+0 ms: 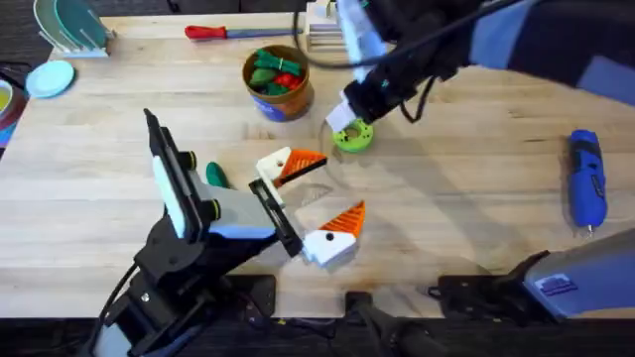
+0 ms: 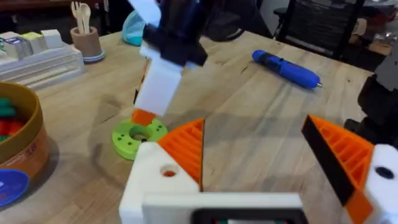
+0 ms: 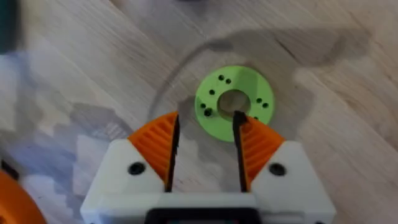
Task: Pick up the gripper from the table and insert it into the empty holder that is missing its gripper. Then pick up a screw, insert it into the mounting hole, and use the screwdriver to tighten it. Finally, clean up the table by picking up the vegetable and placing it into the bucket.
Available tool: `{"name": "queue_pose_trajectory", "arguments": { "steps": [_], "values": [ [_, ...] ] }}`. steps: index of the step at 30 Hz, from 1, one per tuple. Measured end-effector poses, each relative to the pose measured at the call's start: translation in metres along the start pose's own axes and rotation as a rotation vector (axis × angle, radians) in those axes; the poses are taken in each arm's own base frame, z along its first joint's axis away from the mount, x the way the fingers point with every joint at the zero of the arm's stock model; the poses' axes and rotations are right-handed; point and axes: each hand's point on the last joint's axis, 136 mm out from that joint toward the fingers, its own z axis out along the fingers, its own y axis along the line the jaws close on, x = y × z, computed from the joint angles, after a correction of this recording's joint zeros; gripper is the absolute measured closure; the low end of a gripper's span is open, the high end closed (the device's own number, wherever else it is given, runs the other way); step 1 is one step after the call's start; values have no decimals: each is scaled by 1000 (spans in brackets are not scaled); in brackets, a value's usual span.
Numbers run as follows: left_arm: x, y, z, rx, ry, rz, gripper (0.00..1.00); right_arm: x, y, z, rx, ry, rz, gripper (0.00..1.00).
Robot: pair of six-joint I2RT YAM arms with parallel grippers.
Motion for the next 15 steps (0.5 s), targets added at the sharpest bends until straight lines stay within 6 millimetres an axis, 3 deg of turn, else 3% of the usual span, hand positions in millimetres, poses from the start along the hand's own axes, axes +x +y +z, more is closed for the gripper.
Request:
{"name": "queue_pose_trajectory", "arguments": {
  "steps": [6,15],
  "values": [
    [0,0,0,0,0,0,8,5,1,12,149,45,-105,548],
    [0,0,0,0,0,0,7,14,-9,30,208,105,-112,561]
  ]
}}
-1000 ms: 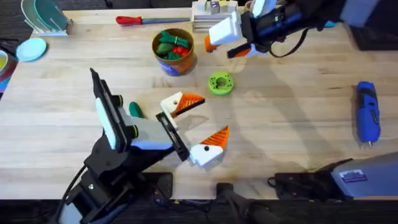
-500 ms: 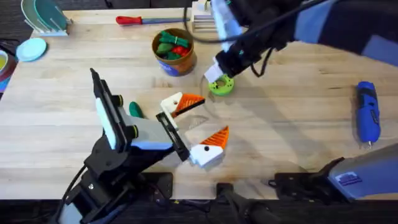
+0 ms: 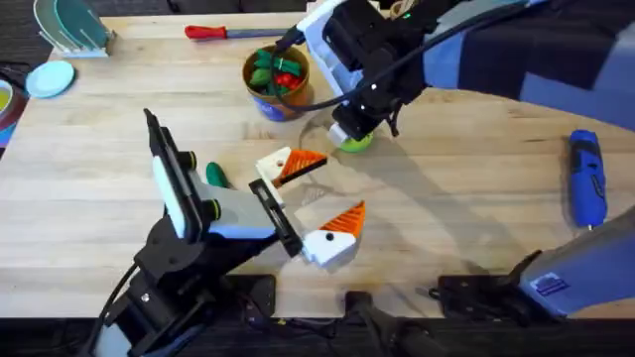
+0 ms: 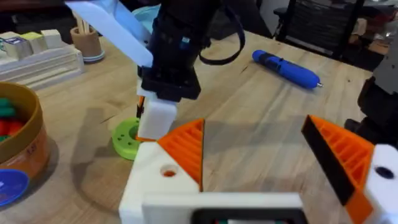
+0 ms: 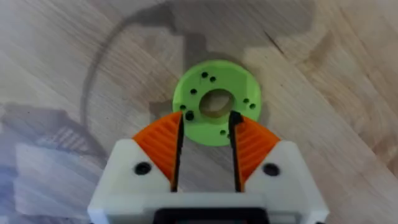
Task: Pick up the gripper from the table and insert it into the empty holder that is missing its gripper. Then pick up a screw, insert it into the mounting hole, and use the screwdriver to tighten it. Finally, clean up the table by picking up the vegetable and placing it into the bucket.
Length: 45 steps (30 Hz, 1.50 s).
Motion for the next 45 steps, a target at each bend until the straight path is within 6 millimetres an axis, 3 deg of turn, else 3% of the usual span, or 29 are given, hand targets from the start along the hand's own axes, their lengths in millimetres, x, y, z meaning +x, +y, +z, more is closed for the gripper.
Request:
{"name": "queue_pose_trajectory", "arguments": {
  "steps": [7,23,32,40,45],
  "values": [
    [0,0,0,0,0,0,9,4,5,12,-19,32,-3,666],
    [0,0,0,0,0,0,9,2,8,21,-27,34,-5,734],
    [0,0,0,0,0,0,8,2,8,21,-26,30,-3,982],
    [0,0,0,0,0,0,8,3,5,22,-17,38,3,995],
    [0,0,0,0,0,0,8,13,-15,20,2,70,50,995]
  ]
}}
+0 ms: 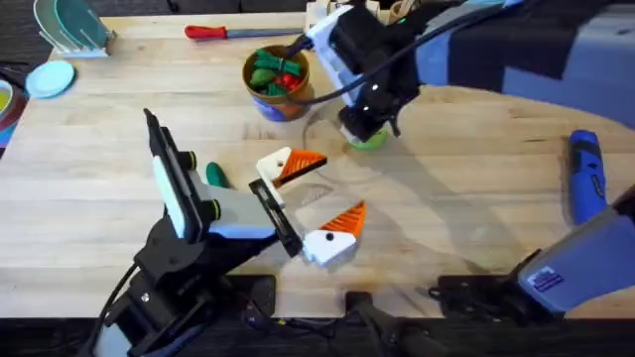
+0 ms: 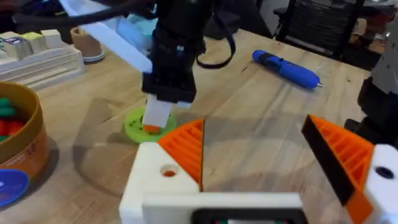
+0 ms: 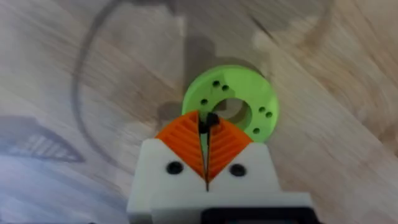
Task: Pick up the gripper from the table and insert it into the empty holder that is missing its gripper. Then pick up a screw, insert it into the mounting hole, and use the screwdriver to tighten it. Finally, clean up the table by picking up the vegetable and placing it into the bucket.
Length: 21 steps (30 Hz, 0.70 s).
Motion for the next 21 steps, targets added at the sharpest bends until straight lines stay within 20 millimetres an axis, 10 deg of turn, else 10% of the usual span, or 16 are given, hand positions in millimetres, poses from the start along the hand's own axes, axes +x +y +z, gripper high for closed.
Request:
{"name": "queue_pose_trajectory", "arguments": {
  "steps": [10,21],
  "values": [
    [0,0,0,0,0,0,8,-6,-31,-58,44,-126,86,995],
    [0,0,0,0,0,0,8,14,10,-125,-122,-122,72,995]
  ]
}}
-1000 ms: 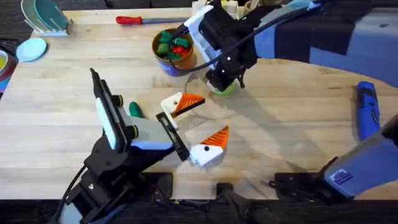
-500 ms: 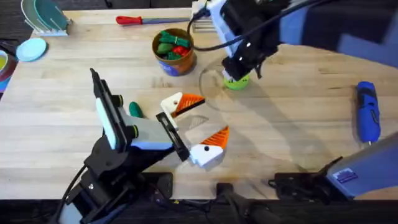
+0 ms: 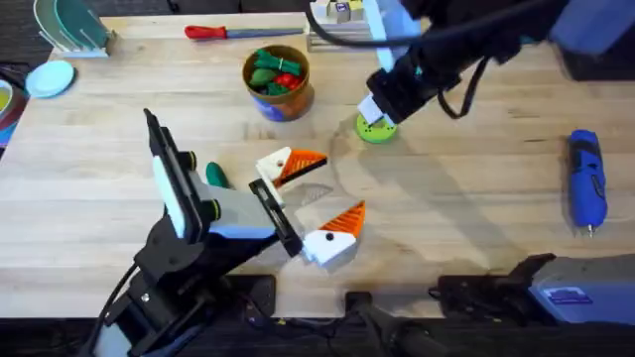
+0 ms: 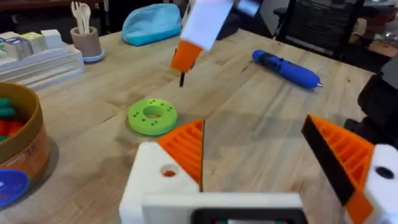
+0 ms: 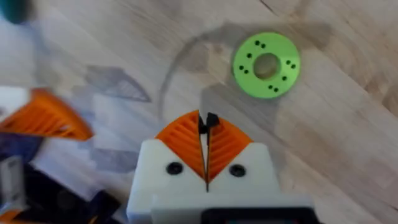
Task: Pick up the gripper from the table and insert it into the empty holder that is missing its gripper. Then pick up a screw, insert it into the mounting hole, and use the screwdriver to tighten it. Finally, clean up the table by picking up the vegetable and placing it into the bucket.
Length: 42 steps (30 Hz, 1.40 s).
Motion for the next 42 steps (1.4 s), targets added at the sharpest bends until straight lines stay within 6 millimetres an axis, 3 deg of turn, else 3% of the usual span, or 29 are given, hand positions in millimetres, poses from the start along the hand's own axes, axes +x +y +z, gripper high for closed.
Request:
{"name": "queue_pose_trajectory", "arguments": {
  "steps": [8,12,24,34,42],
  "values": [
    [0,0,0,0,0,0,8,-31,52,-73,-74,-107,-77,995],
    [0,0,0,0,0,0,8,-39,80,-87,-114,-149,-125,995],
    [1,-13,0,75,6,55,9,-21,150,-66,-184,-65,-251,995],
    [1,-17,-1,102,6,73,7,-17,163,-64,-198,-57,-263,995],
    [2,-18,-1,104,10,68,8,-17,165,-42,-184,-3,-263,995]
  ]
}}
